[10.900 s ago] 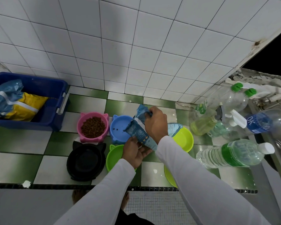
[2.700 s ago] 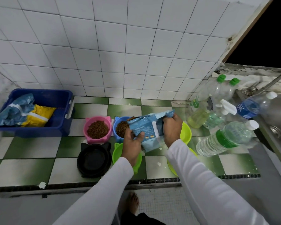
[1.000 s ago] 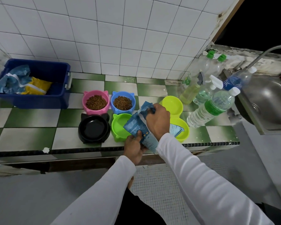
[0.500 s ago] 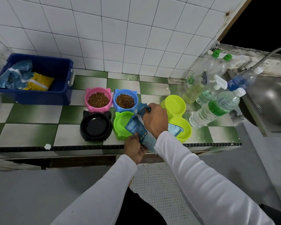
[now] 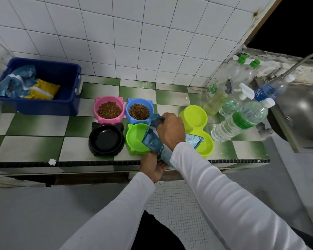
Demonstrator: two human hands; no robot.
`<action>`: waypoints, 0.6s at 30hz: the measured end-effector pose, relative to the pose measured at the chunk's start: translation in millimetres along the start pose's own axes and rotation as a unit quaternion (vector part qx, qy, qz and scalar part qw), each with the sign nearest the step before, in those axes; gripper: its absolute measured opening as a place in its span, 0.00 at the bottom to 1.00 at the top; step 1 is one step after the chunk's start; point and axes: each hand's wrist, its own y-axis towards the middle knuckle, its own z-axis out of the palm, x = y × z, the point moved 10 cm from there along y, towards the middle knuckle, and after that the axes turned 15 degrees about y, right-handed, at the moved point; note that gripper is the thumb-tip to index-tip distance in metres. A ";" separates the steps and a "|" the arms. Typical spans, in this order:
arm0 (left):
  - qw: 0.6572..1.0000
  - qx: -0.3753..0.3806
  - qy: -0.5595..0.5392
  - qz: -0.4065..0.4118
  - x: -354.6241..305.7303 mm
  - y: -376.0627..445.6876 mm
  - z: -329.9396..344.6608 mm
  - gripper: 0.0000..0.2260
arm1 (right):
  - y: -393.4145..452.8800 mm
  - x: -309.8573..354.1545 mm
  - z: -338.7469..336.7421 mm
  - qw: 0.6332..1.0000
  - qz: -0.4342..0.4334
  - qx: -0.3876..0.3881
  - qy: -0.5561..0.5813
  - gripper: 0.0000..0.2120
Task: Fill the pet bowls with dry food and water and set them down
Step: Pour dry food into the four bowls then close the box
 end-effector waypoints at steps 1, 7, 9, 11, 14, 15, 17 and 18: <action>1.000 0.000 -0.001 -0.001 -0.4 -0.8 1.3 0.10 | 0.9 0.4 0.6 1.000 -0.001 0.002 -0.003 0.11; 1.000 -0.002 0.001 0.013 -3.7 -4.8 6.1 0.10 | 3.9 0.3 1.0 1.000 0.000 0.010 0.001 0.11; 1.000 -0.005 -0.002 0.016 -4.0 -6.4 6.9 0.10 | 4.5 0.9 2.1 1.000 -0.004 0.014 -0.002 0.12; 1.000 -0.002 -0.003 0.014 -3.3 -7.4 7.5 0.10 | 5.6 0.9 3.1 1.000 -0.005 0.017 -0.003 0.12; 1.000 -0.002 -0.004 0.006 -1.4 -6.6 7.2 0.11 | 7.3 -0.8 4.4 1.000 0.000 0.019 -0.005 0.12; 1.000 -0.004 -0.005 0.005 -0.8 -5.9 7.1 0.10 | 7.9 -1.3 5.4 1.000 0.001 0.022 -0.007 0.12; 1.000 -0.006 -0.002 0.006 -1.5 -5.1 7.1 0.10 | 8.5 -2.0 6.3 1.000 0.001 0.023 -0.008 0.11; 1.000 -0.006 0.001 0.007 -2.0 -4.5 6.8 0.10 | 8.8 -2.3 6.1 1.000 0.002 0.023 -0.005 0.11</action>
